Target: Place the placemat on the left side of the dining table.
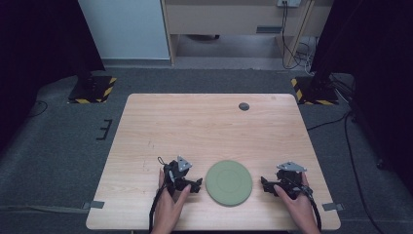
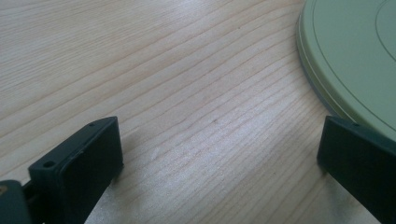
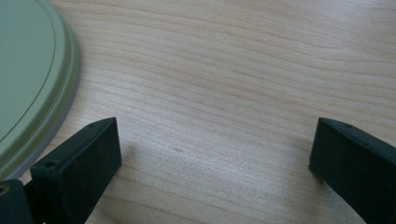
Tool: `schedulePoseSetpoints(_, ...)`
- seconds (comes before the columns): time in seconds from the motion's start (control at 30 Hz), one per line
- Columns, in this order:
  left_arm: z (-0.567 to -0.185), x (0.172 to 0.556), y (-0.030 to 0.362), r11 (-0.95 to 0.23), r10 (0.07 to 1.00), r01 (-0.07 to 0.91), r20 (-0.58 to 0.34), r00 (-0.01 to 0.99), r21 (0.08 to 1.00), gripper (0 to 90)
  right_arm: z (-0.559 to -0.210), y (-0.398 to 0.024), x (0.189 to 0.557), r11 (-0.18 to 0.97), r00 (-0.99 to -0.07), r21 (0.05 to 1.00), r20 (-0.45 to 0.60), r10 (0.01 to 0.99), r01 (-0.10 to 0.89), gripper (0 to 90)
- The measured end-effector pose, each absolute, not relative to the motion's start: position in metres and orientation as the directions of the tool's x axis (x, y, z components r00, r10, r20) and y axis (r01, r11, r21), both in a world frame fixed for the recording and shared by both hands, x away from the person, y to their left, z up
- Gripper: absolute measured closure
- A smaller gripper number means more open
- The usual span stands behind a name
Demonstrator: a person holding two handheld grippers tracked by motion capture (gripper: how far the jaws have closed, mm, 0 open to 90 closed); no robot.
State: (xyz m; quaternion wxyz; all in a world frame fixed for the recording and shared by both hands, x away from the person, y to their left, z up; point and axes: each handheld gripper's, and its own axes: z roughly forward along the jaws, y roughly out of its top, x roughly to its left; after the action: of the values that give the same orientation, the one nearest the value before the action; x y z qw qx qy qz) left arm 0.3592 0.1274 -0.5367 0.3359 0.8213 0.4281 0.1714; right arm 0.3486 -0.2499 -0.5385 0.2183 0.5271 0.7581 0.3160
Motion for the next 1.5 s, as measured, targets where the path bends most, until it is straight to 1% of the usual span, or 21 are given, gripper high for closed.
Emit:
schedulePoseSetpoints(0.2, -0.537, 0.359, 0.128, -0.407, 0.817, 0.589, -0.010, 0.577, 0.698, 0.0, -0.539, -0.248, 0.349, 0.253, -0.360, 0.709, 0.002, 0.933, 0.658, 1.8)
schedulePoseSetpoints(0.4, -0.536, 0.361, 0.130, -0.392, 0.812, 0.591, -0.036, 0.582, 0.706, 0.0, -0.539, -0.248, 0.349, 0.256, -0.362, 0.709, 0.000, 0.932, 0.658, 1.5)
schedulePoseSetpoints(0.5, -0.536, 0.361, 0.132, -0.409, 0.800, 0.581, -0.029, 0.599, 0.704, 0.0, -0.539, -0.248, 0.349, 0.254, -0.363, 0.707, 0.003, 0.932, 0.660, 1.0)
schedulePoseSetpoints(0.53, -0.537, 0.360, 0.130, -0.427, 0.798, 0.575, -0.009, 0.603, 0.698, 0.0, -0.539, -0.247, 0.350, 0.260, -0.368, 0.706, 0.001, 0.930, 0.659, 1.2)
schedulePoseSetpoints(0.63, -0.536, 0.359, 0.130, -0.428, 0.798, 0.571, -0.005, 0.603, 0.701, 1.0, -0.538, -0.247, 0.350, 0.262, -0.372, 0.709, 0.000, 0.928, 0.654, 2.5)
schedulePoseSetpoints(0.67, -0.536, 0.358, 0.131, -0.441, 0.782, 0.554, 0.000, 0.623, 0.706, 2.4, -0.538, -0.247, 0.348, 0.266, -0.380, 0.712, 0.002, 0.925, 0.650, 3.6)
schedulePoseSetpoints(0.73, -0.535, 0.357, 0.131, -0.455, 0.777, 0.537, 0.021, 0.630, 0.711, 2.2, -0.537, -0.246, 0.347, 0.274, -0.392, 0.715, 0.001, 0.920, 0.643, 3.6)
schedulePoseSetpoints(0.87, -0.531, 0.354, 0.129, -0.441, 0.767, 0.520, 0.006, 0.642, 0.731, 2.3, -0.533, -0.245, 0.343, 0.276, -0.411, 0.725, 0.011, 0.912, 0.631, 3.6)
schedulePoseSetpoints(1.1, -0.530, 0.344, 0.119, -0.482, 0.712, 0.488, 0.000, 0.702, 0.727, 2.5, -0.532, -0.241, 0.340, 0.287, -0.436, 0.736, 0.013, 0.900, 0.613, 3.7)
schedulePoseSetpoints(1.5, -0.528, 0.331, 0.108, -0.504, 0.681, 0.455, 0.014, 0.732, 0.734, 2.8, -0.531, -0.236, 0.337, 0.296, -0.458, 0.739, 0.018, 0.889, 0.604, 3.7)
